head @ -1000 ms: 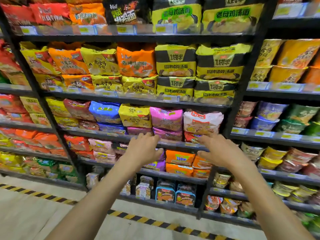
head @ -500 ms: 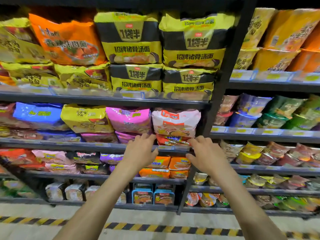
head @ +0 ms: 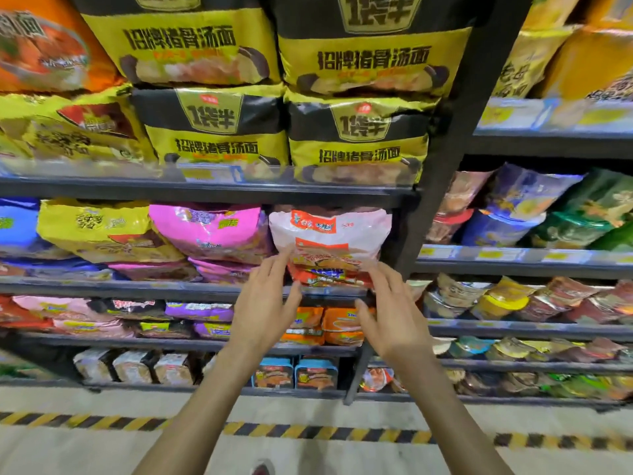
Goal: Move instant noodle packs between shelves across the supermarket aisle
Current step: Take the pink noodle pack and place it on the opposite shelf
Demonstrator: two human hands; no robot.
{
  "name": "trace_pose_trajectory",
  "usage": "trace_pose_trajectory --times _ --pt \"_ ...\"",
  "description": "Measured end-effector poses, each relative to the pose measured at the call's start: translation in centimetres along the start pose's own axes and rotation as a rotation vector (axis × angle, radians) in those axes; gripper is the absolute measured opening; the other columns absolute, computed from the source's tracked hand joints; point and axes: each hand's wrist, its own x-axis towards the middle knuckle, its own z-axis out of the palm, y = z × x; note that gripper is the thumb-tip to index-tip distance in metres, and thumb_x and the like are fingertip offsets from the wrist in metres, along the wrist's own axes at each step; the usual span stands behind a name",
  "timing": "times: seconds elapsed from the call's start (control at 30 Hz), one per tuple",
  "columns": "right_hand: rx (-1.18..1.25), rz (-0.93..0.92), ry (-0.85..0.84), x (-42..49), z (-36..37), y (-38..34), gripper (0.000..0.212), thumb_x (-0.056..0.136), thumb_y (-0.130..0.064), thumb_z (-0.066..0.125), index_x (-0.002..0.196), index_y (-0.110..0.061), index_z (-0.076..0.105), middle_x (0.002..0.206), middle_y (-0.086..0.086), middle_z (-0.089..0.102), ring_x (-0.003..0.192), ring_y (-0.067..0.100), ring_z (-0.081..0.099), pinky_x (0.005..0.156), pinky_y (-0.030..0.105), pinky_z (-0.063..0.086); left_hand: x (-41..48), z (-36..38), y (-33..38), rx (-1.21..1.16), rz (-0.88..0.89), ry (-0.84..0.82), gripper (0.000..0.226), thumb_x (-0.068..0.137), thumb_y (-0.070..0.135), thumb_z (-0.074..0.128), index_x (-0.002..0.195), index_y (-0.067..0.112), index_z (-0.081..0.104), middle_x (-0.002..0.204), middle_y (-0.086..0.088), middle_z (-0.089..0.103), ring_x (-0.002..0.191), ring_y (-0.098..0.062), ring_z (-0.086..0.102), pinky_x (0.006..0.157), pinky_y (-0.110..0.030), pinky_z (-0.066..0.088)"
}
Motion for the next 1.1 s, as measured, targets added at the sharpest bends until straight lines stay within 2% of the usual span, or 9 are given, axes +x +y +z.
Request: trace_pose_trajectory --times 0.17,0.3,0.43,0.5,0.63,0.7,0.8,0.93,1.1 --pt "0.299 -0.028 0.248 1.1 2.5 1.5 0.077 0.095 -0.021 0.066 0.158 -0.024 0.022 0.159 -0.004 0.032 0.146 0.013 0.035 0.112 0.013 0.032 2.0 2.5 -1.9 -0.306 -0.055 0.187 0.087 0.099 0.023 0.062 0.158 0.047 0.004 0.157 -0.001 0.042 0.142 -0.020 0.045 0.112 -0.047 0.044" --pt "0.353 0.067 0.287 3.6 4.0 1.4 0.088 0.095 -0.026 0.066 0.154 -0.051 0.006 0.161 -0.010 0.029 0.146 0.008 0.034 0.111 0.031 0.043 4.1 4.4 -2.9 -0.373 -0.023 0.161 0.098 0.098 0.024 0.067 0.157 0.048 -0.008 0.164 0.014 0.020 0.150 -0.018 0.035 0.118 -0.049 0.038" --pt "0.418 0.124 0.290 5.3 5.5 1.3 0.094 0.095 -0.031 0.067 0.150 -0.056 -0.005 0.158 -0.028 0.016 0.141 -0.013 0.024 0.102 0.000 0.029 5.1 5.5 -4.0 -0.372 -0.001 0.121 0.104 0.095 0.034 0.070 0.153 0.053 -0.015 0.157 0.042 -0.002 0.148 0.013 0.014 0.120 -0.038 0.034" --pt "0.475 0.148 0.297 6.1 6.1 1.4 0.095 0.093 -0.035 0.069 0.152 -0.050 -0.005 0.154 -0.038 0.004 0.139 -0.023 0.011 0.104 -0.004 0.021 5.6 5.8 -4.1 -0.403 0.000 0.090 0.110 0.093 0.036 0.073 0.149 0.060 -0.020 0.155 0.048 -0.008 0.149 0.013 0.011 0.118 -0.035 0.034" --pt "0.606 0.146 0.278 7.8 7.1 1.5 0.103 0.091 -0.034 0.073 0.153 -0.054 -0.007 0.162 -0.028 0.010 0.149 0.001 0.024 0.113 0.021 0.035 6.5 6.3 -4.6 -0.451 0.039 0.035 0.123 0.088 0.026 0.079 0.145 0.065 -0.023 0.153 0.048 -0.011 0.152 0.004 0.012 0.121 -0.038 0.032" --pt "0.665 0.154 0.277 8.2 7.4 1.5 0.105 0.091 -0.031 0.074 0.151 -0.059 -0.007 0.165 -0.016 0.018 0.147 0.008 0.034 0.108 0.026 0.046 6.5 6.7 -4.9 -0.464 0.064 0.032 0.125 0.088 0.019 0.079 0.146 0.065 -0.021 0.154 0.049 -0.011 0.150 0.012 0.007 0.123 -0.030 0.025" --pt "0.648 0.157 0.317 7.9 7.7 1.5 0.104 0.091 -0.028 0.075 0.156 -0.050 -0.003 0.162 -0.025 0.019 0.147 0.006 0.033 0.112 0.039 0.045 6.0 7.0 -5.0 -0.485 0.078 0.044 0.125 0.086 0.012 0.078 0.148 0.065 -0.017 0.154 0.049 -0.007 0.149 0.015 0.008 0.120 -0.015 0.019" --pt "0.718 0.166 0.375 6.7 7.6 0.8 0.100 0.092 -0.029 0.073 0.158 -0.046 0.000 0.159 -0.027 0.022 0.146 0.009 0.034 0.113 0.049 0.042 4.4 6.9 -4.3 -0.556 0.021 0.049 0.107 0.086 0.026 0.072 0.157 0.053 -0.003 0.138 0.043 0.021 0.130 0.010 0.037 0.108 -0.032 0.044" --pt "0.655 0.174 0.379 5.2 7.3 0.3 0.088 0.091 -0.046 0.066 0.155 -0.053 0.006 0.141 -0.046 0.025 0.139 0.012 0.039 0.106 0.054 0.047 1.7 6.7 -3.5 -0.570 -0.025 0.113 0.101 0.087 0.032 0.070 0.159 0.050 0.003 0.130 0.045 0.024 0.117 0.020 0.041 0.091 -0.027 0.053"
